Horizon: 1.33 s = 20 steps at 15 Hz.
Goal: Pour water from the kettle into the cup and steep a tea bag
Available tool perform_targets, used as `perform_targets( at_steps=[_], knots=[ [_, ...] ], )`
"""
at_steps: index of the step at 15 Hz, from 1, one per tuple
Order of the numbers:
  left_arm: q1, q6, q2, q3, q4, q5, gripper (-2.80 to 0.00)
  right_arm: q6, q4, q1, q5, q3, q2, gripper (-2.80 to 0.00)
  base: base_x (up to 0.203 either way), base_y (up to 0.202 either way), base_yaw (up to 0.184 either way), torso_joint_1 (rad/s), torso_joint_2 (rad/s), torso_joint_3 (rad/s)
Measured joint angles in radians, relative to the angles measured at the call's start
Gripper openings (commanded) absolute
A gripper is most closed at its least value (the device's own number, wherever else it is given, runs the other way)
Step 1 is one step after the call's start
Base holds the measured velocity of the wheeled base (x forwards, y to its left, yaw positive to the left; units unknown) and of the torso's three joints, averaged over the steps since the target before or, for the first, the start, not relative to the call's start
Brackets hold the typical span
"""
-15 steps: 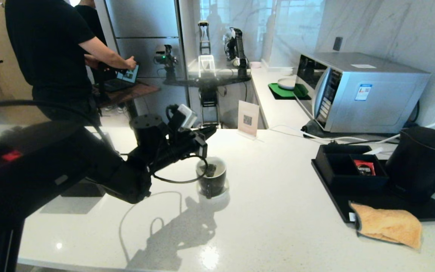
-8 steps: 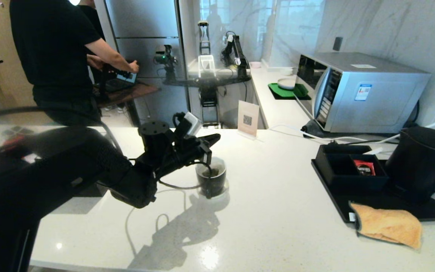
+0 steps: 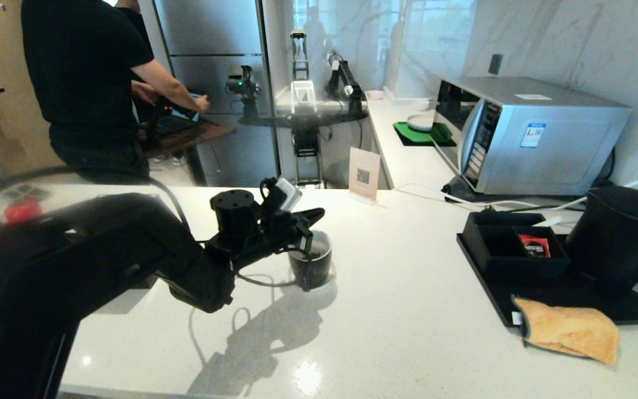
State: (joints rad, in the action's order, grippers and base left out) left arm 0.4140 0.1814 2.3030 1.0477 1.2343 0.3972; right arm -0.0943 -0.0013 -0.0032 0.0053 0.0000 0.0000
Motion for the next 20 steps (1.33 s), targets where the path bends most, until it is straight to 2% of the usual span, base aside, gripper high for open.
perform_targets(
  at_steps=[12,20],
  knots=[
    [-0.005,-0.001,-0.123,0.023,-0.015,-0.002,-2.8,0.0,0.0,0.0,0.0,0.0,0.0,-2.8,0.0,0.0,0.0,0.0,0.0,0.0],
    [-0.003,0.002,-0.163,-0.025,-0.008,-0.008,-2.8,0.0,0.0,0.0,0.0,0.0,0.0,-2.8,0.0,0.0,0.0,0.0,0.0,0.0]
  ],
)
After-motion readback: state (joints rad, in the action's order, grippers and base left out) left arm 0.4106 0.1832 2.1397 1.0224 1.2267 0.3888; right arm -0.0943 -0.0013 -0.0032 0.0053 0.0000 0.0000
